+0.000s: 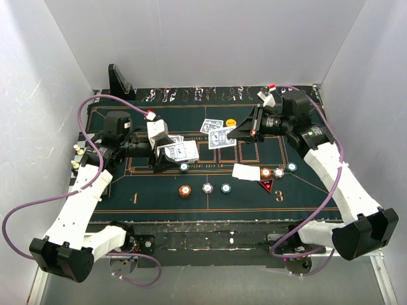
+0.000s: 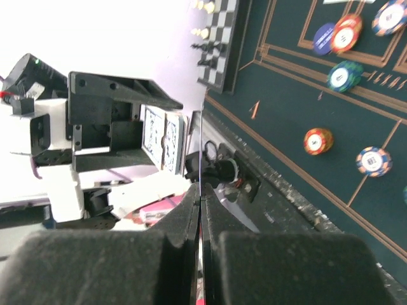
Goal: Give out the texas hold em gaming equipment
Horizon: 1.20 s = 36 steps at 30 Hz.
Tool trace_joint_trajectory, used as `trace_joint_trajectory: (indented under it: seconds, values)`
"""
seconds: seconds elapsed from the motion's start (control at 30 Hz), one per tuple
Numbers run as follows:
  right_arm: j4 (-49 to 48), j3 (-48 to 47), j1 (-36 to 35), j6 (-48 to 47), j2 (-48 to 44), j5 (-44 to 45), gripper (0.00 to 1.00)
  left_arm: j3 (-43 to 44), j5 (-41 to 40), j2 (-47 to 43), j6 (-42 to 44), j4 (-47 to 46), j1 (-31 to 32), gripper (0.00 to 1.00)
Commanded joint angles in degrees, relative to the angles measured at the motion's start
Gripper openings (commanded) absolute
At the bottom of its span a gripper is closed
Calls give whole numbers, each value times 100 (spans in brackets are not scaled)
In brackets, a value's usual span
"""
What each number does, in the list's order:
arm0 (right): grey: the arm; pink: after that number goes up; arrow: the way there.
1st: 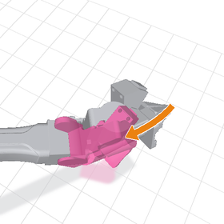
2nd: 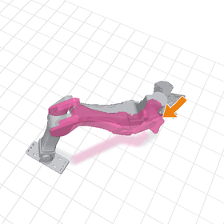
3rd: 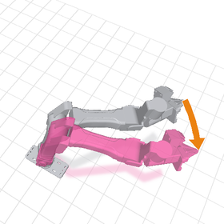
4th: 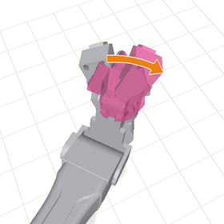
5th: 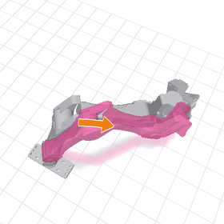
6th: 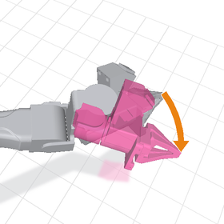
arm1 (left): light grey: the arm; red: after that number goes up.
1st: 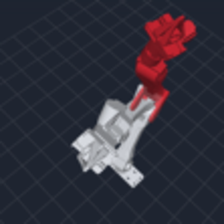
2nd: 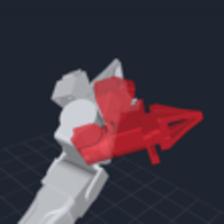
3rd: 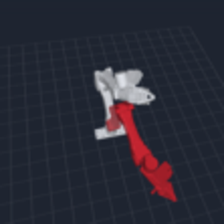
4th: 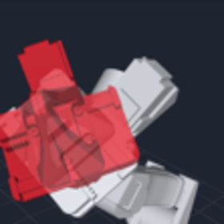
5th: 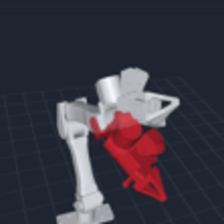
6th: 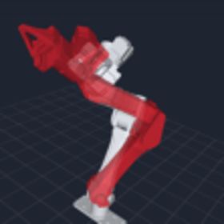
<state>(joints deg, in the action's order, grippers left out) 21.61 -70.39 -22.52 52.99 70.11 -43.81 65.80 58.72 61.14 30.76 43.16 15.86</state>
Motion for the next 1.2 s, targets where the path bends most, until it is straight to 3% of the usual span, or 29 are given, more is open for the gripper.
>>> trace_joint_trajectory:
  seconds: [0.0, 0.37, 0.57, 0.73, 0.87, 1.17]
  values:
    - [984, -870, 55, -1184, 301, 776, 3, -41, -80, -147, -149, -132, -21, 0]
    - [2813, -3031, -656, -2855, 2752, 4596, 1, 231, -247, -50, -290, 316, -109, 0]
    - [3113, -4052, -1227, -3453, 3772, 6637, 1, 223, -221, -173, -439, 264, -197, 0]
    - [2947, -4255, -1790, -4015, 4580, 8070, 1, 319, -89, -182, -642, 246, -416, 0]
    - [2718, -4316, -2150, -4288, 5143, 8538, 1, 372, 52, -199, -607, 263, -610, 0]
    - [2348, -4579, -2616, -4297, 5935, 8433, 1, 442, 184, -270, -413, 518, -812, 0]
